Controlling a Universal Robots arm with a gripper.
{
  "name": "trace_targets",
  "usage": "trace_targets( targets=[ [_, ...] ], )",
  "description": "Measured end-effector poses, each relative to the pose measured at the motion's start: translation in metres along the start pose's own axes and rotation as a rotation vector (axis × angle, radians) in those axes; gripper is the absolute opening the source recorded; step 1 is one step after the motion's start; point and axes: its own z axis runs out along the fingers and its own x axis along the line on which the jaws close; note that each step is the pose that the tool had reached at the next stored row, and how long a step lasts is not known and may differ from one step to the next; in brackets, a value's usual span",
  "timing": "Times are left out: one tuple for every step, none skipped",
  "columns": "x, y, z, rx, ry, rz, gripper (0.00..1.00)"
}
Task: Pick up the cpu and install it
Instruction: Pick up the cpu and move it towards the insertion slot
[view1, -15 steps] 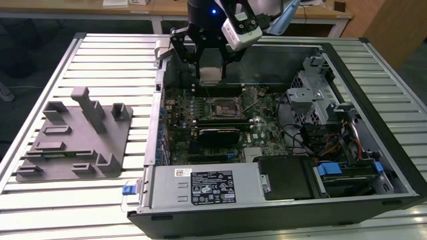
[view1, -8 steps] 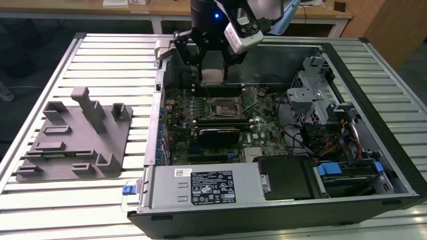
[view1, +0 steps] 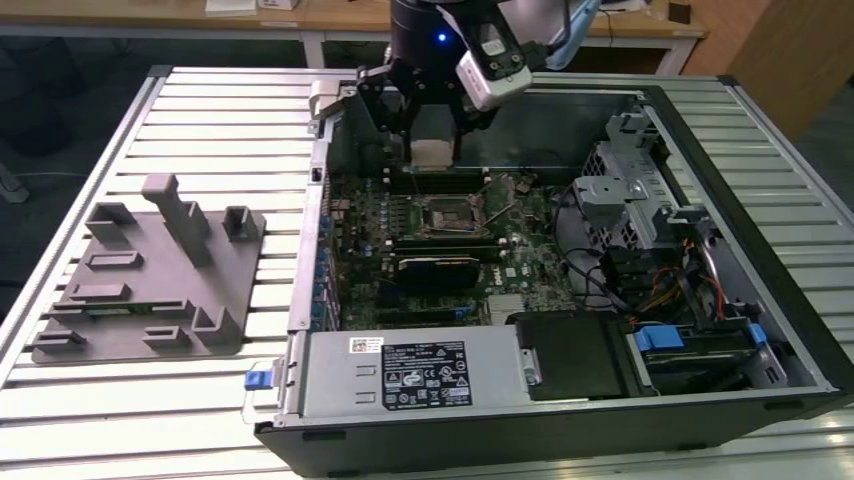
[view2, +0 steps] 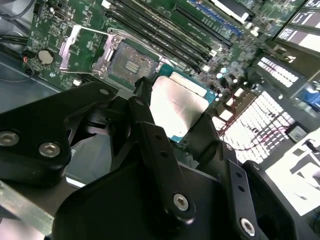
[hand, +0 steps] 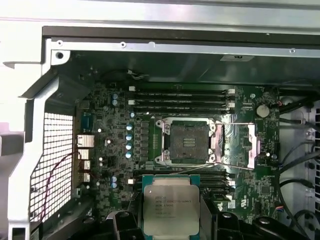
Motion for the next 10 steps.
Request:
trace_targets(
  targets=[
    [-0.0011,0.0011,0.0009,0.0,0.0001,0.0,0.54],
    [-0.0021,0.0021,0.0018,0.0001,0.0001,0.0,0.54],
    [-0.0031,0.0033,0.0026,0.0001,0.0002,0.0,0.54],
    [-0.0042,0.0045,0.0034,0.0002,0.0003,0.0,0.54],
    [-0.0051,0.0057,0.0041,0.0003,0.0004,0.0,0.54],
    [-0.0061,0.007,0.0049,0.0002,0.0004,0.0,0.54],
    [-0.007,0.0084,0.0057,0.0001,0.0003,0.0,0.54],
    [-0.0081,0.0098,0.0065,0.0001,0.0003,0.0,0.54],
    [-0.0091,0.011,0.0073,0.0001,0.0004,0.0,0.54],
    [-0.0102,0.0123,0.0081,0.0001,0.0005,0.0,0.54]
  ],
)
